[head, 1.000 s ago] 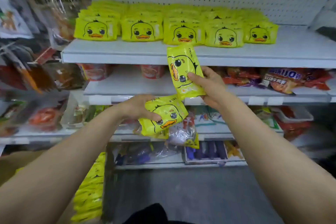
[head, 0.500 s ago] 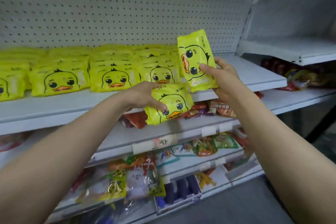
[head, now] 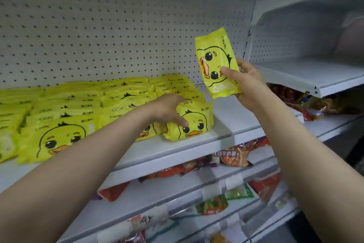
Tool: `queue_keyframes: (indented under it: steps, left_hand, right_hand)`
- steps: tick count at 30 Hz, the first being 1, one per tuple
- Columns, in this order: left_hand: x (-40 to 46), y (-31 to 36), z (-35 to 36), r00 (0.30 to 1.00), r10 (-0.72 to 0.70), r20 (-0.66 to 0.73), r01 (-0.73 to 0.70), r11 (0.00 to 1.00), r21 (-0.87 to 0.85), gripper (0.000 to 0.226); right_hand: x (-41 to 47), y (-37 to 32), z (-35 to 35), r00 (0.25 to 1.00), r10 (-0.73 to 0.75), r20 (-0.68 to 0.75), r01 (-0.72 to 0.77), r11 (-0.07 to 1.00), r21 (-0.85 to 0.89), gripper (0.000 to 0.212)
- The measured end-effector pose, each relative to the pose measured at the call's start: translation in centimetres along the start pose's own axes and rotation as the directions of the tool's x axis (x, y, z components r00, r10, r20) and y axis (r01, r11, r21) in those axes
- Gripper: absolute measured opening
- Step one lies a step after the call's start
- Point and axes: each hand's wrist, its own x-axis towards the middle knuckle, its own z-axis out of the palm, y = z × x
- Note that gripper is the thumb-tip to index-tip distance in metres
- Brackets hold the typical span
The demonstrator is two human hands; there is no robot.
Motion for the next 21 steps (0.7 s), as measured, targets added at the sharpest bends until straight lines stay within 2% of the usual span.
queue_keyframes:
  steps: [6,11,15,18,21]
  left_hand:
    - [2.9,-0.5,0.1,0.997,-0.071,-0.01,0.071,0.996,0.051,0.091]
    - [4.2,-1.1,0.1,0.987,-0.149,-0.067,0.154,0.985,0.072,0.078]
    - [4.6,-1.2,0.7,0.968,-0.187,-0.165,0.188,0.982,-0.011,0.065]
    - [4.5,-1.4,1.3,0.948,-0.243,-0.205,0.244,0.97,-0.022,0.066]
    - [4.0,-1.4,1.7,0.931,-0.262,-0.255,0.285,0.957,0.057,0.068]
  right_hand:
    - [4.9,1.0,-2.4,0.997,0.037,0.074,-0.037,0.999,-0.003,0.047]
    - [7.9,1.7,-3.0,0.982,0.068,0.176,-0.066,0.998,-0.016,0.039]
    - [9.0,2.4,-3.6,0.963,0.093,0.255,-0.083,0.995,-0.049,0.034]
    - [9.5,2.8,-4.2,0.944,0.109,0.311,-0.086,0.992,-0.087,0.03]
    - [9.8,2.9,-4.8,0.921,0.131,0.367,-0.081,0.985,-0.15,0.031]
